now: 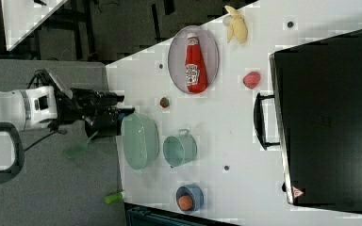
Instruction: Pick ketchup from plate and place it on table.
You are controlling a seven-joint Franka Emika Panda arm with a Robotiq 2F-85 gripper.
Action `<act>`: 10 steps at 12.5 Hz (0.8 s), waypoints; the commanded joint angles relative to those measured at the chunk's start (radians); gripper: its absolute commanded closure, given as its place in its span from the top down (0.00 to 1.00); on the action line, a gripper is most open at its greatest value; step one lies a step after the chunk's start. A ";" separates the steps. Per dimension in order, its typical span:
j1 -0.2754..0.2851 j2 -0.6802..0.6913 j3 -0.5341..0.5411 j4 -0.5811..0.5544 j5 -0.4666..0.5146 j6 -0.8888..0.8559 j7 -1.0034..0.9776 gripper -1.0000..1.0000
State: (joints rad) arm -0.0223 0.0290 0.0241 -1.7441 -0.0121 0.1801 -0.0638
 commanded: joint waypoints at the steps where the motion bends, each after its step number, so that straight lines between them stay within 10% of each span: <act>1: -0.102 -0.163 0.040 -0.047 0.037 -0.149 0.082 0.79; 3: -0.101 -0.136 0.046 -0.046 0.037 -0.143 0.045 1.00; 10: -0.081 0.086 0.099 -0.043 0.038 0.029 -0.055 1.00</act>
State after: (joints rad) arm -0.1081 0.0596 0.1001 -1.7646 0.0230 0.1946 -0.0696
